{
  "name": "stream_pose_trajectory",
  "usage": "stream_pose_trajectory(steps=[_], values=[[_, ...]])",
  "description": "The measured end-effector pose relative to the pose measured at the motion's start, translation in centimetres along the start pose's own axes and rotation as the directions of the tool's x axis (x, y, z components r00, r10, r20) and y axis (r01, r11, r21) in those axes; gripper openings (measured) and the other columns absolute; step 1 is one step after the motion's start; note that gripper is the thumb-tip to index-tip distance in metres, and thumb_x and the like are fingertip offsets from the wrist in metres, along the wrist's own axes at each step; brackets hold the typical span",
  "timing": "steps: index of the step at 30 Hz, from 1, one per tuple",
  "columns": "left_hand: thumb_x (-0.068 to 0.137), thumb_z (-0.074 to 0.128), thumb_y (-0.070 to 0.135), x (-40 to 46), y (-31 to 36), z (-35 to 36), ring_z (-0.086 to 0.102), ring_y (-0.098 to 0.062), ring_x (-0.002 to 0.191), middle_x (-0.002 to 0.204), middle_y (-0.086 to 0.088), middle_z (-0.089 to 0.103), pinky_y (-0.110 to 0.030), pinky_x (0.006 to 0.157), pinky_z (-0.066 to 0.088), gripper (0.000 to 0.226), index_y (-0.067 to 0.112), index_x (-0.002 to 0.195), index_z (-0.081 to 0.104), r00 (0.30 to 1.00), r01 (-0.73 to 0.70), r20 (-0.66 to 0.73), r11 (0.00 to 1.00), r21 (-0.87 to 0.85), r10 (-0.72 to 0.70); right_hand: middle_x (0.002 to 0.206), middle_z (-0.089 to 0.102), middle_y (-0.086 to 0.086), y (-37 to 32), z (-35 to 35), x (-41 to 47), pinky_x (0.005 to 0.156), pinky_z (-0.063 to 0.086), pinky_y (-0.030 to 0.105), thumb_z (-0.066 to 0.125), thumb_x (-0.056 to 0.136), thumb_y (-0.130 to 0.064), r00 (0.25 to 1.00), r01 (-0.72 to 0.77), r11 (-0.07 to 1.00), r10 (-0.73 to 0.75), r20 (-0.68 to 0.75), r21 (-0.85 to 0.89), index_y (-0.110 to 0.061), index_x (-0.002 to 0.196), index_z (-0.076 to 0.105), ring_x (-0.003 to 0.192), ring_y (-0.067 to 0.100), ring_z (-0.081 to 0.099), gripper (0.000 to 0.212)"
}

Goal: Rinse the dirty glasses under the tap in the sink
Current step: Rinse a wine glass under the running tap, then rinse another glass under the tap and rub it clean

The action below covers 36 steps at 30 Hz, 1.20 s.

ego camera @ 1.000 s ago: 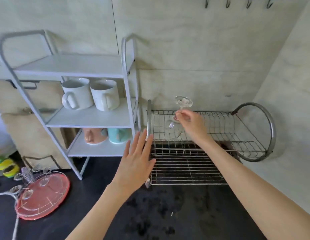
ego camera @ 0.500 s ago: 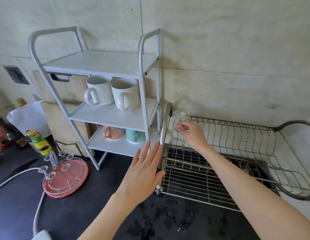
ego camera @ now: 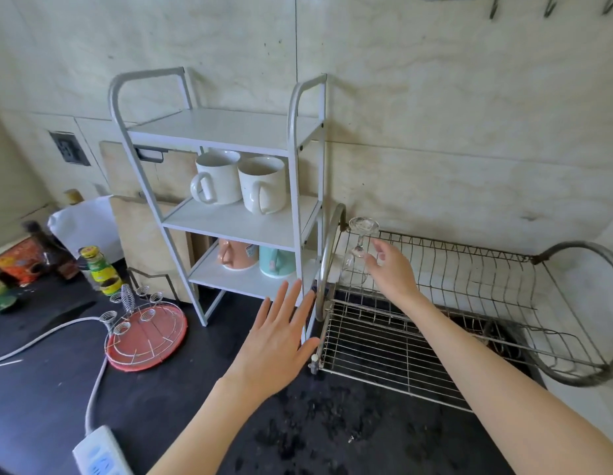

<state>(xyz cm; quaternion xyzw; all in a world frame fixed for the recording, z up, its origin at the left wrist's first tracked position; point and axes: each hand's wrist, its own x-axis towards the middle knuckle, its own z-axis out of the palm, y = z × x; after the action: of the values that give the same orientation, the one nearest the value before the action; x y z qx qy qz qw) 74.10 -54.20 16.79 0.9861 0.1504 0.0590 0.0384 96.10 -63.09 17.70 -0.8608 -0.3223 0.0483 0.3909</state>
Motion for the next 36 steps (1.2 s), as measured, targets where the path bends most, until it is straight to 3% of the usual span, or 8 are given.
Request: stream_pose_trajectory(steps=[5,8,13,20,23,30,33,36], values=[[0.078,-0.002,0.062,-5.7,-0.4,0.0,-0.023,-0.021,0.137,0.15,0.004,-0.018,-0.039,0.116,-0.005,0.081,0.022,0.148,-0.001,0.991,0.113,-0.065,0.991,-0.072,-0.118,0.143,0.042,-0.001,-3.9,-0.3,-9.0,0.104,0.023,0.019,0.043,0.097,-0.034,0.974,0.225,0.965,-0.226,0.015,-0.136,-0.018,0.139,0.039,0.132,0.012,0.038,0.045],[0.087,0.019,0.057,-11.1,-0.8,0.6,0.004,-0.028,0.14,0.153,-0.005,0.013,-0.045,0.11,0.01,0.072,0.016,0.147,0.025,0.97,0.201,-0.122,0.977,-0.075,-0.209,0.145,0.04,-0.003,-6.2,1.6,-15.9,0.105,0.018,0.017,0.044,0.096,-0.04,0.934,0.357,0.905,-0.338,0.118,-0.232,-0.019,0.142,0.038,0.135,0.012,0.034,0.051],[0.087,0.033,0.051,-22.1,-2.3,2.1,0.041,-0.034,0.13,0.14,-0.011,0.047,-0.049,0.098,0.037,0.062,0.013,0.135,0.045,0.958,0.27,-0.11,0.962,0.035,-0.265,0.144,0.044,0.006,-8.8,7.5,-26.2,0.108,0.033,0.039,0.031,0.09,-0.055,0.859,0.492,0.821,-0.402,0.318,-0.289,-0.017,0.139,0.043,0.13,0.024,0.044,0.064],[0.093,0.021,0.055,-38.8,-5.2,3.3,0.046,-0.036,0.126,0.135,-0.013,0.052,-0.052,0.087,0.047,0.06,0.014,0.131,0.043,0.862,0.506,-0.024,0.863,-0.003,-0.506,0.134,0.055,0.01,-14.4,15.4,-37.0,0.095,0.045,0.051,0.015,0.094,-0.06,0.688,0.614,0.778,-0.444,0.574,-0.133,-0.015,0.13,0.053,0.117,0.028,0.057,0.069],[0.09,0.028,0.053,-44.5,-7.2,3.1,0.05,-0.041,0.121,0.133,-0.015,0.053,-0.056,0.084,0.048,0.058,0.012,0.129,0.044,0.785,0.619,0.012,0.784,-0.042,-0.619,0.13,0.058,0.01,-17.8,18.9,-39.9,0.092,0.048,0.051,0.028,0.092,-0.057,0.608,0.663,0.748,-0.504,0.613,-0.043,-0.013,0.128,0.055,0.113,0.027,0.06,0.063],[0.085,0.034,0.049,-51.3,-13.9,2.1,0.036,-0.041,0.13,0.138,-0.017,0.048,-0.056,0.095,0.039,0.063,0.01,0.131,0.05,0.612,0.79,-0.021,0.612,-0.038,-0.791,0.156,0.02,-0.003,-25.8,28.0,-41.1,0.115,0.002,0.028,0.008,0.077,-0.068,0.424,0.743,0.658,-0.604,0.675,0.122,-0.03,0.148,0.019,0.144,0.013,0.017,0.082],[0.083,0.015,0.06,-52.8,-17.9,2.4,-0.007,-0.027,0.14,0.155,-0.006,0.014,-0.039,0.111,0.002,0.077,0.018,0.146,0.027,0.523,0.842,-0.056,0.525,-0.124,-0.851,0.156,0.02,-0.004,-29.2,32.7,-39.6,0.116,0.001,0.029,0.008,0.078,-0.066,0.371,0.762,0.627,-0.627,0.685,0.161,-0.03,0.148,0.018,0.144,0.011,0.015,0.08],[0.073,-0.003,0.066,-53.3,-22.4,2.5,-0.028,-0.016,0.134,0.157,0.002,-0.008,-0.029,0.105,-0.019,0.087,0.026,0.149,0.007,0.425,0.892,-0.057,0.429,-0.145,-0.903,0.157,0.017,-0.005,-32.6,37.1,-37.5,0.117,0.002,0.029,0.012,0.082,-0.066,0.318,0.778,0.597,-0.643,0.696,0.196,-0.03,0.149,0.015,0.144,0.01,0.013,0.075]])
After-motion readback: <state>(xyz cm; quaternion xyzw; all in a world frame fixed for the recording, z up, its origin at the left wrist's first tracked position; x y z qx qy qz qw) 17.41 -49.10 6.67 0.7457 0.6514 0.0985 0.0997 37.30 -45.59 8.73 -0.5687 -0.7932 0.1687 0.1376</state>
